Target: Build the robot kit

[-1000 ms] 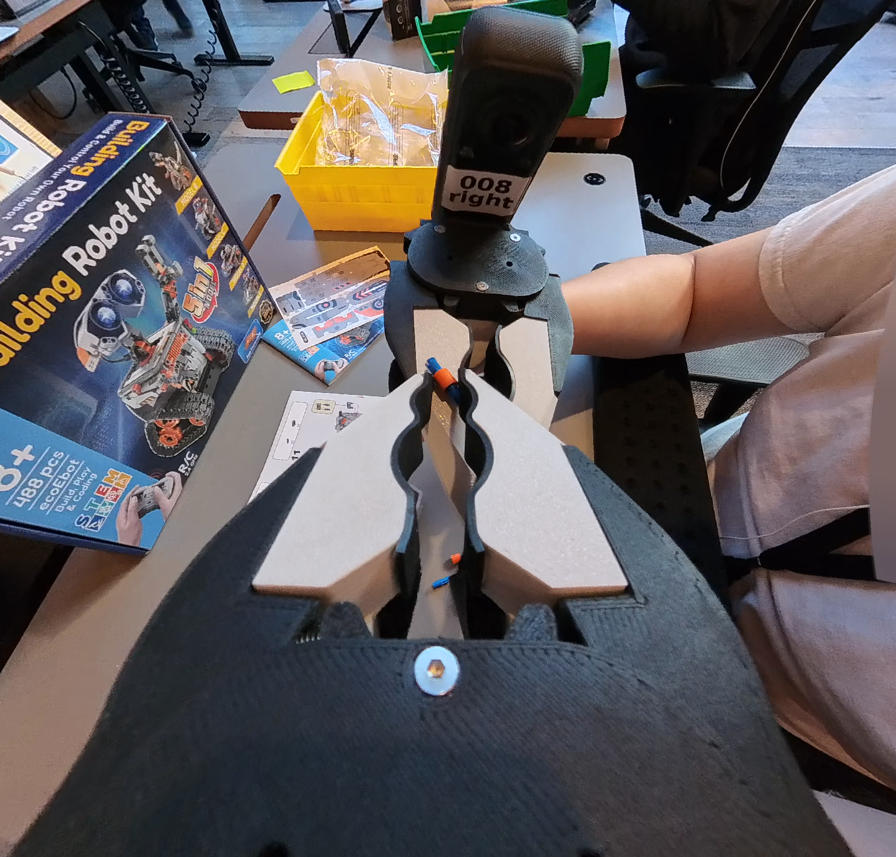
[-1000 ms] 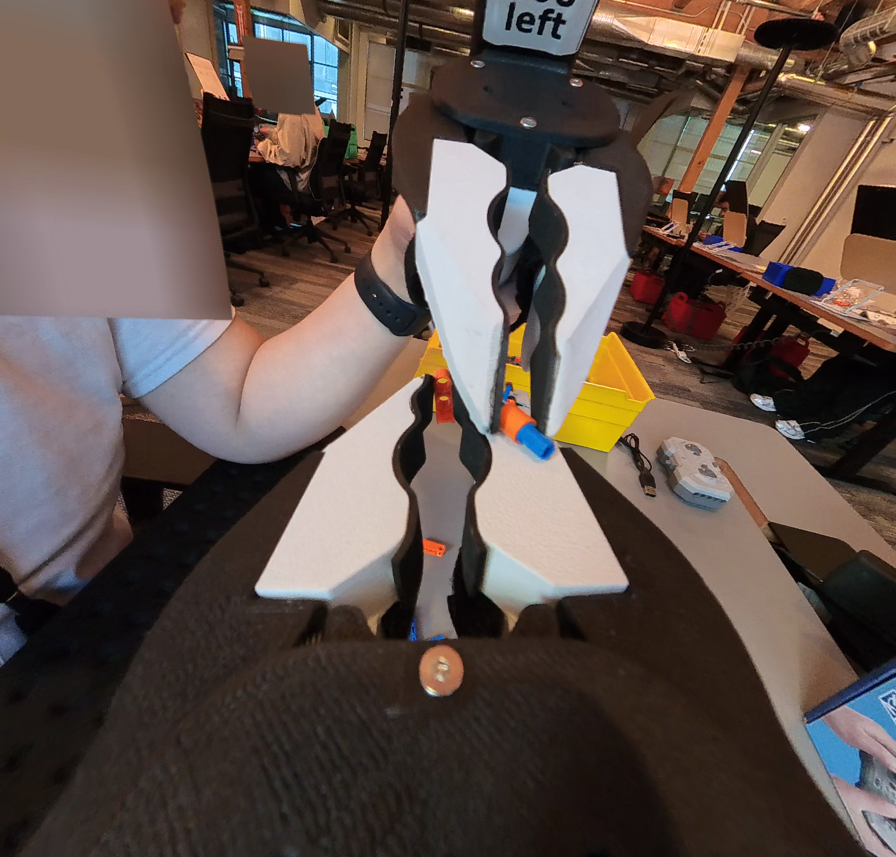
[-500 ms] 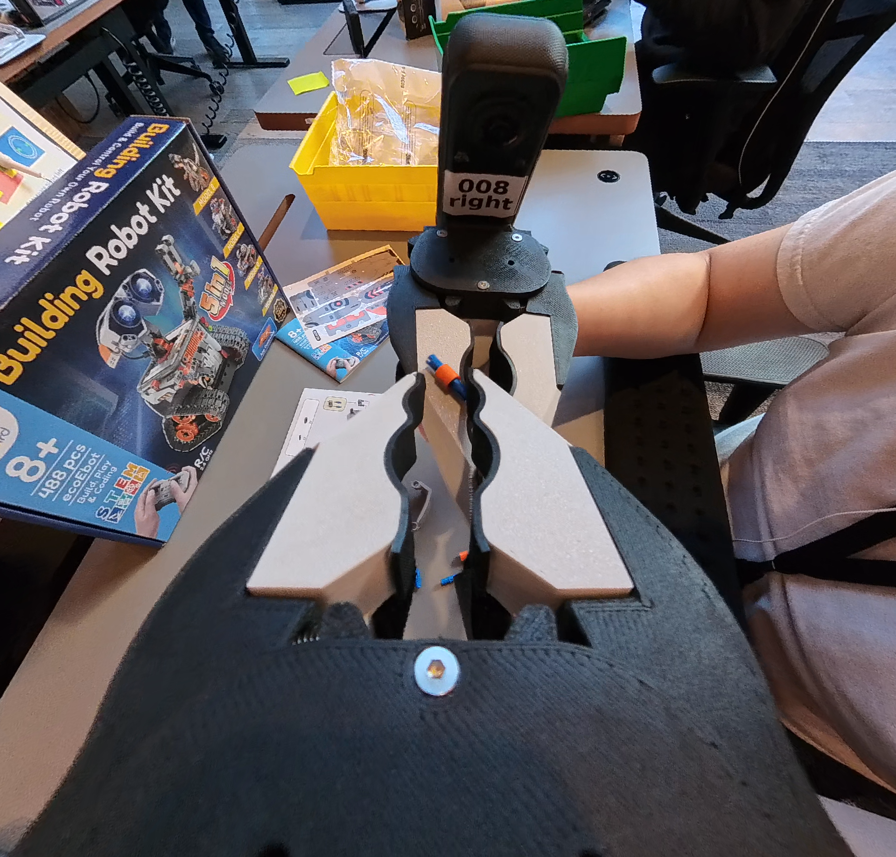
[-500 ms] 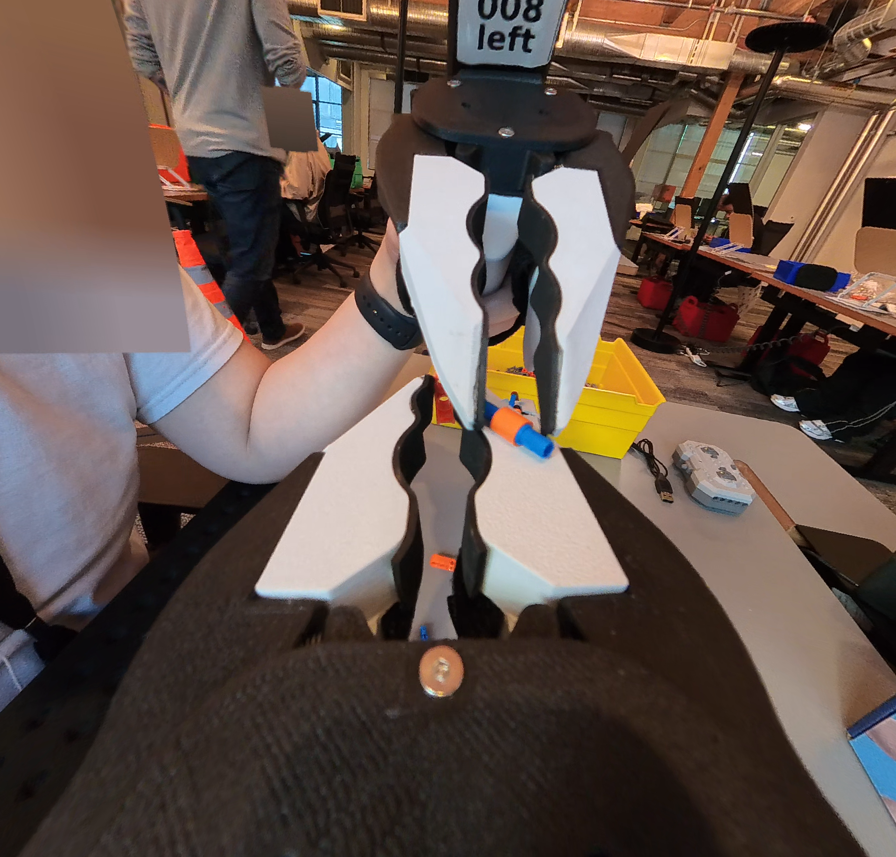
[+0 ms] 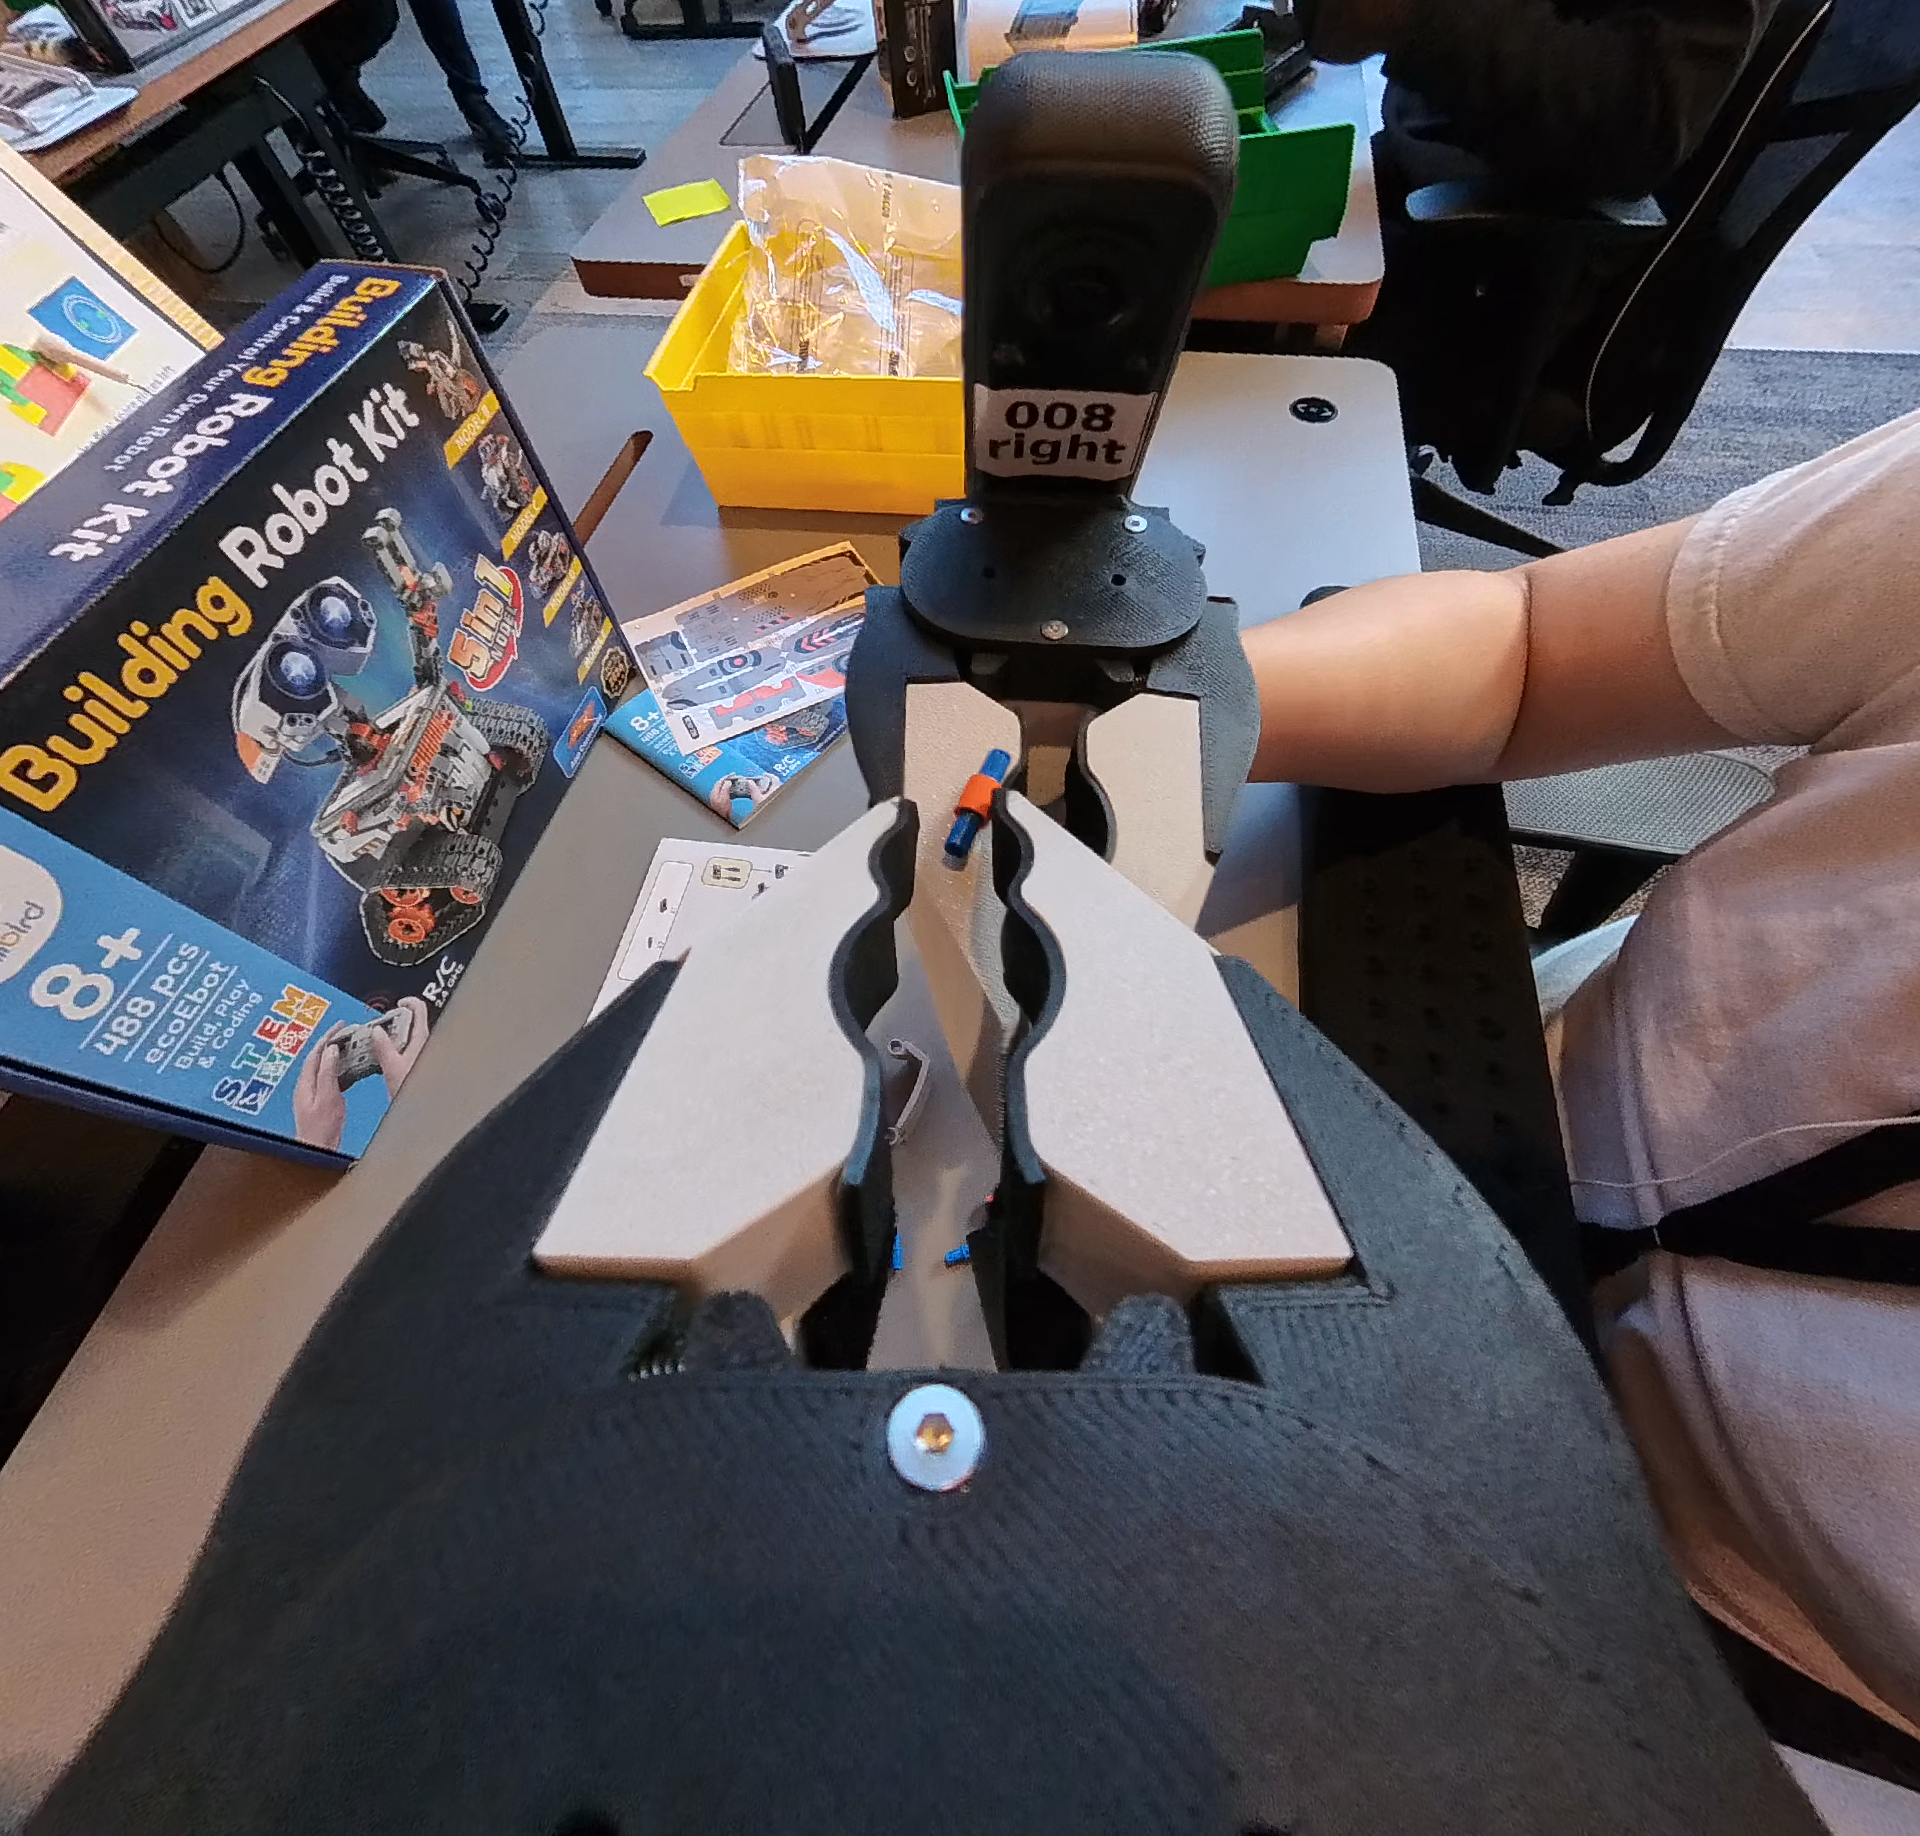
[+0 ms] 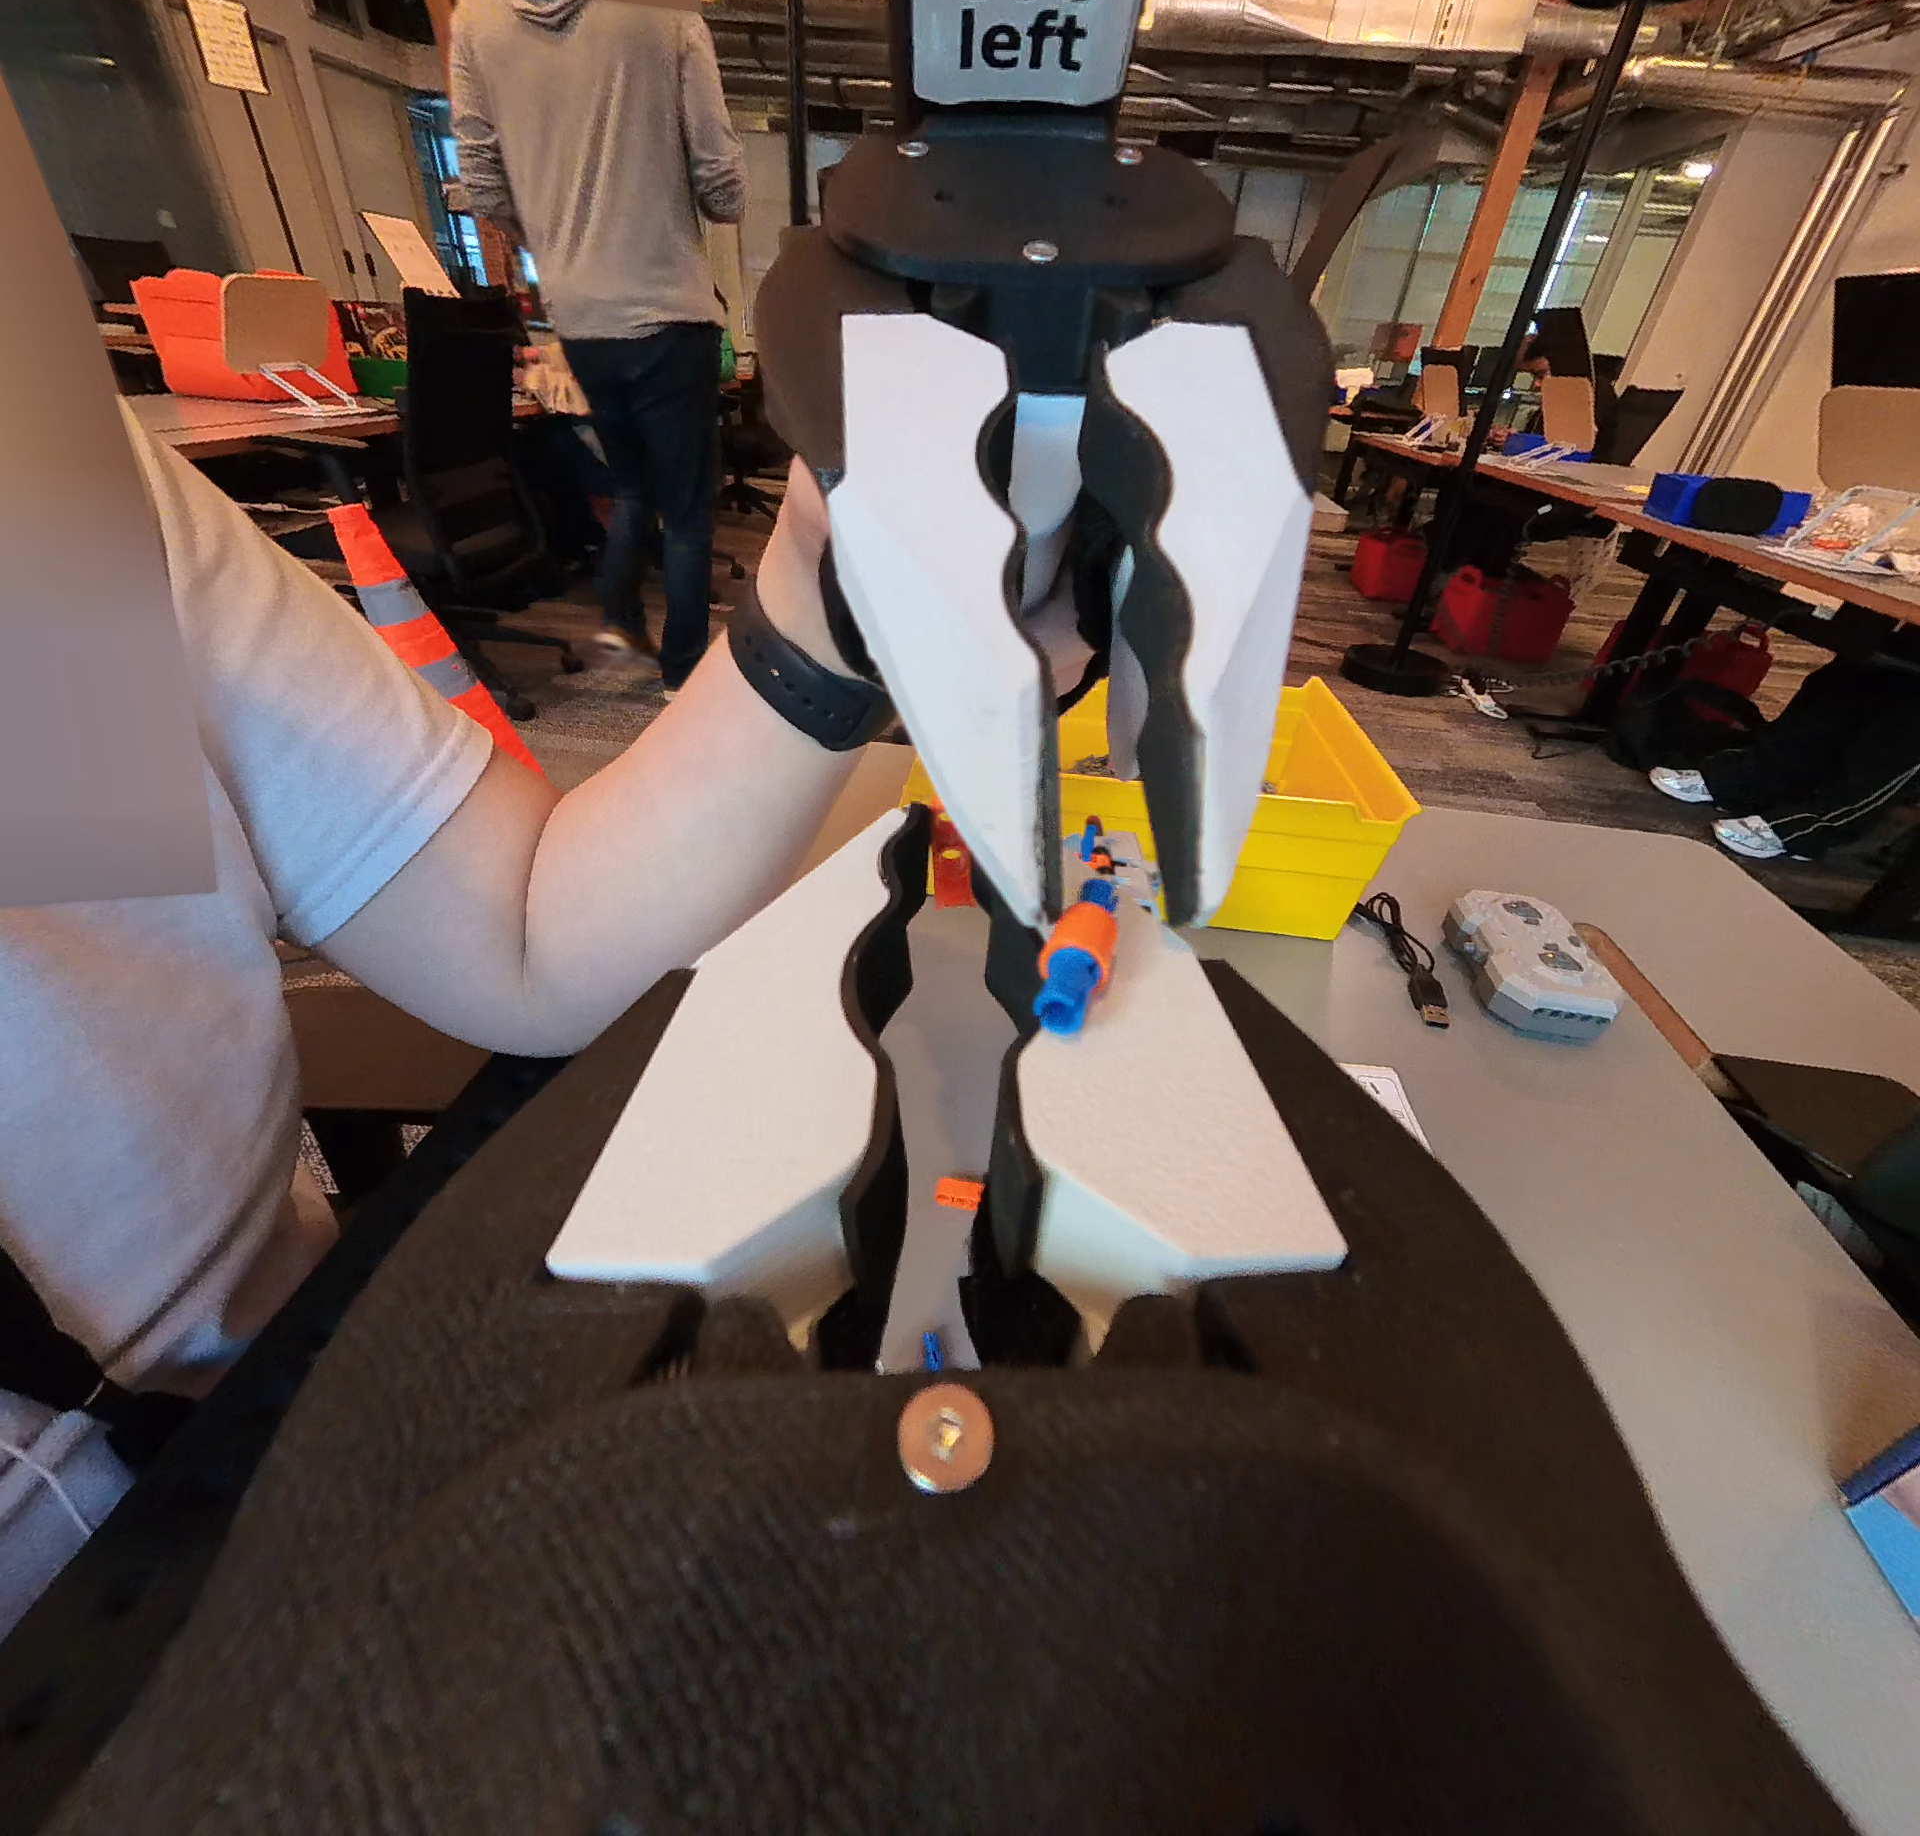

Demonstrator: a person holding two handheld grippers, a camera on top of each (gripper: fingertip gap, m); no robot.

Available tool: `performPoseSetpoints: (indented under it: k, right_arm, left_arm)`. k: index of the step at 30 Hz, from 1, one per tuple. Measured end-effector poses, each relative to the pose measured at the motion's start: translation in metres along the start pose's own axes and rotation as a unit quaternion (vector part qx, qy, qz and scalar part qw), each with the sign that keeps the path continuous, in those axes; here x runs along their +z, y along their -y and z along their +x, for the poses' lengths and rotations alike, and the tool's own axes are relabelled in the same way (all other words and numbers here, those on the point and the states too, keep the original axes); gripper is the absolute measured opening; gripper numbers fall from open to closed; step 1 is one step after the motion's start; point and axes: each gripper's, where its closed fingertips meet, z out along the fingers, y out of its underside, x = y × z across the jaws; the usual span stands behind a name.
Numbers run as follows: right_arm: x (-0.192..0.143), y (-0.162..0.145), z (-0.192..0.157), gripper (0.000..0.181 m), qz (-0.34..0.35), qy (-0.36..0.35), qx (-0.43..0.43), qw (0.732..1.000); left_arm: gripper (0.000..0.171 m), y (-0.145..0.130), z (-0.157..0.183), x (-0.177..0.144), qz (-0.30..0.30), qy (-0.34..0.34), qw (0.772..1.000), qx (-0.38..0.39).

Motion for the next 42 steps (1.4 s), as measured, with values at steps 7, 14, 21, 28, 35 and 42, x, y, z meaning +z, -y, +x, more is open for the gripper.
performPoseSetpoints:
  k: [7,14,21,28,35,42]
  right_arm:
    - [0.001,0.002,-0.002,0.006,0.000,0.001,-0.004,1.000]
    - [0.001,-0.003,0.001,0.006,-0.014,-0.005,-0.002,1.000]
    - [-0.015,-0.008,0.021,0.006,-0.030,-0.039,0.004,0.999]
    - [-0.045,-0.046,0.062,0.006,-0.075,-0.081,0.038,0.993]
    - [-0.095,-0.068,0.064,0.006,-0.100,-0.107,0.063,0.987]
    - [-0.087,-0.148,-0.037,0.006,-0.217,-0.055,0.097,0.970]
  left_arm:
    - [0.009,0.006,0.009,0.000,0.025,-0.025,0.999,0.033]
    - [0.007,-0.003,0.009,0.005,-0.002,-0.020,0.998,0.052]
    - [0.003,0.025,-0.002,-0.015,0.072,0.028,0.996,0.035]
    - [0.009,0.025,-0.014,-0.034,0.095,0.034,0.995,-0.008]
    - [0.011,0.021,-0.012,-0.030,0.075,0.033,0.997,-0.009]
    - [0.011,0.023,-0.010,-0.031,0.078,0.031,0.996,-0.011]
